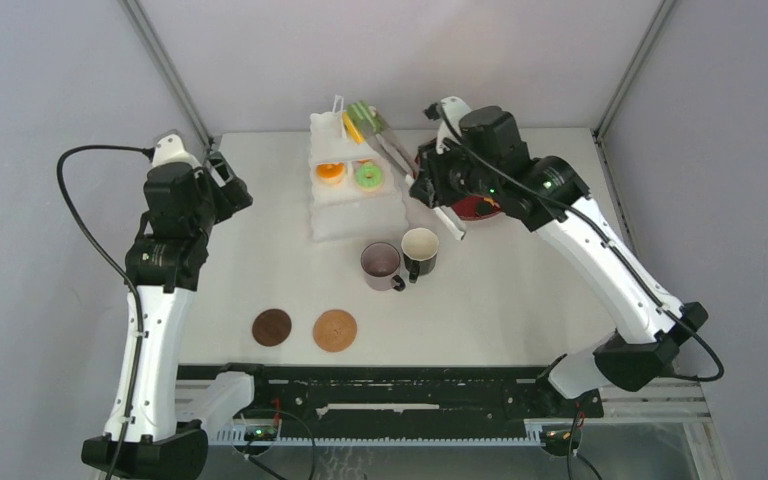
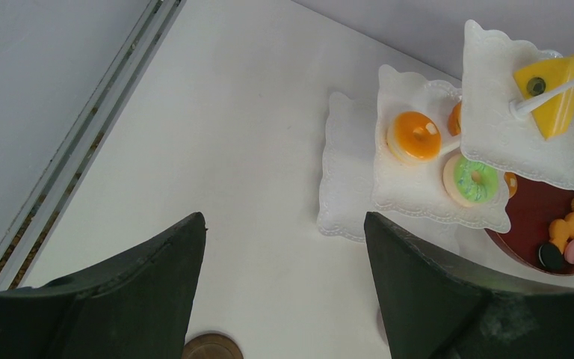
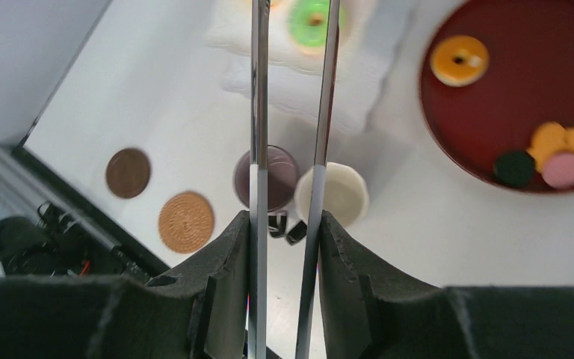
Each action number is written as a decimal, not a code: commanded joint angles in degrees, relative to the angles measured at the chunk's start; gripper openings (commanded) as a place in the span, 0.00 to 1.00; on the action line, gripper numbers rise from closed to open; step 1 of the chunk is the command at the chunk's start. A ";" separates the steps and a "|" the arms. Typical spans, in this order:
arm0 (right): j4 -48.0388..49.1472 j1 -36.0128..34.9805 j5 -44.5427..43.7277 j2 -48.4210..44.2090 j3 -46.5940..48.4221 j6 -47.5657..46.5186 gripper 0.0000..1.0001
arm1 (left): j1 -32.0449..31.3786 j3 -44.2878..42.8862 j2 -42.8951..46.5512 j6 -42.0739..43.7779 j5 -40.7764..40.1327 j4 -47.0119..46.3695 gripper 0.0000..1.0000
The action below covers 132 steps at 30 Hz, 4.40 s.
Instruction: Serve the afternoon tea
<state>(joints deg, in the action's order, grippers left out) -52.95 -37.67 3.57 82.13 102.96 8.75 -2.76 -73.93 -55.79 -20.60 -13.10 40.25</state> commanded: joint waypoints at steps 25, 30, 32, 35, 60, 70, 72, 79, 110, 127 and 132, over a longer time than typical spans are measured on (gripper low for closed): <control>-0.09 -6.29 -1.50 19.44 18.44 -3.66 0.08 | -0.22 0.59 2.11 0.52 -0.91 -0.03 0.82; -0.14 -5.97 -1.73 20.78 18.35 -3.10 0.18 | -0.16 0.75 2.11 0.60 -1.11 -0.08 0.82; -0.16 -5.84 -1.54 21.17 18.40 -2.76 0.23 | -0.17 0.81 2.07 0.56 -1.13 -0.08 0.82; -0.14 -5.75 -1.35 21.40 18.20 -2.53 0.35 | -0.22 0.84 2.10 0.64 -1.21 -0.08 0.82; 1.88 -5.57 -1.45 11.43 10.59 -0.86 0.50 | -0.22 0.29 1.97 0.42 -0.83 -0.02 0.83; 4.76 -4.07 -1.98 -1.72 -1.56 1.99 0.25 | -0.19 -0.13 1.72 0.04 -0.19 0.00 0.83; 5.12 -2.75 -2.19 -4.86 -3.84 2.89 0.19 | -0.17 -0.32 1.53 0.01 -0.02 0.09 0.82; 6.89 10.26 -3.77 -15.39 -20.13 8.80 0.16 | -0.19 -1.02 0.93 -0.10 0.35 0.05 0.83; 17.77 24.31 -11.76 5.73 -30.44 10.48 0.32 | -0.18 -0.74 -2.13 -0.37 1.79 -1.65 0.83; 17.99 24.34 -6.13 19.34 -15.28 9.32 0.28 | -0.14 -0.85 -2.58 0.03 0.67 -1.52 0.82; 18.23 24.56 -7.35 17.01 -15.50 8.76 0.29 | -0.14 -0.69 -2.57 -0.09 0.40 -1.55 0.82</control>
<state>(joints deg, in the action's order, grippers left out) -36.14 -13.21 -3.14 102.63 85.03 18.39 -2.76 -73.93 -58.50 -20.95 -11.88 41.10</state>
